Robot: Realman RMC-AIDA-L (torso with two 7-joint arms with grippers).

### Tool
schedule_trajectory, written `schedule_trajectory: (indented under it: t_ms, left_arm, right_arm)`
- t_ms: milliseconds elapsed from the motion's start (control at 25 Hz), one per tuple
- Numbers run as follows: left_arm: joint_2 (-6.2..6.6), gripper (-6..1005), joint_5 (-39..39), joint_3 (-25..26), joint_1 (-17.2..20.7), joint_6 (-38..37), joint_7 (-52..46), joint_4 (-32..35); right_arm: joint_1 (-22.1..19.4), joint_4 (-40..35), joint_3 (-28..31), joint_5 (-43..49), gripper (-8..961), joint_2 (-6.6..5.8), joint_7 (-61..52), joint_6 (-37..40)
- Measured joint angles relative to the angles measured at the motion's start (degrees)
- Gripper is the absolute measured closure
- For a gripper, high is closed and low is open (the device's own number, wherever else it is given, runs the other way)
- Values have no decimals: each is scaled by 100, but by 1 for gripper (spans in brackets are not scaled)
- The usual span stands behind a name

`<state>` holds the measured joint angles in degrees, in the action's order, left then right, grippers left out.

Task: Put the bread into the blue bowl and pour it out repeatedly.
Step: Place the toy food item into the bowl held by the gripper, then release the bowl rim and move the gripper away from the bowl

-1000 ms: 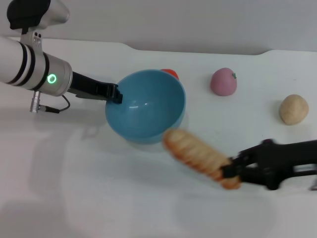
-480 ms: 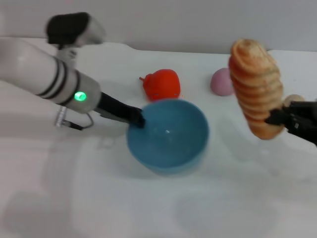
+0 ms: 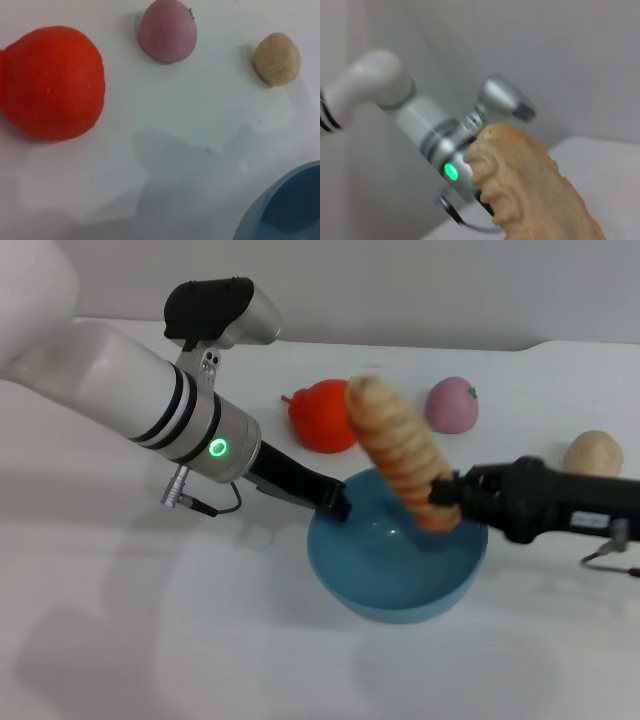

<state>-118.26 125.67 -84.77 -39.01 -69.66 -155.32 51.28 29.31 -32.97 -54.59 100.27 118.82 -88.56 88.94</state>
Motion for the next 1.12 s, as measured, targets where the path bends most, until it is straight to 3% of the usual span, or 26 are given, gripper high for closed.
schedule_trajectory:
  t_ms: [200,320,520,680,800,1120]
  left_arm:
    - [9,973,-26,51,-11,51,-2,21]
    - [14,973,-26,51,-71,97,-3,2]
    - [22,973,-24,47,-128,166,-6,-12]
    - [27,972,-12,48,-134,213,-7,-23]
    - [27,973,-11,49,-134,282,-7,-45]
    - [-27,974,-83,-114,-123,453,36,-54]
  right_arm:
    - [-47,15,-679,4,849,-8,4,-318]
    - [-77,-32,-827,4,694,-34,-46,-265]
    - [-256,-398,-813,4,559,-58,-268,-68]
    - [-605,-1032,-719,-31,517,-44,-579,6]
    - [-768,-1315,-257,-53,486,-26,-720,264]
    - [-1075,-1363,1745,-122,444,-37,-704,938]
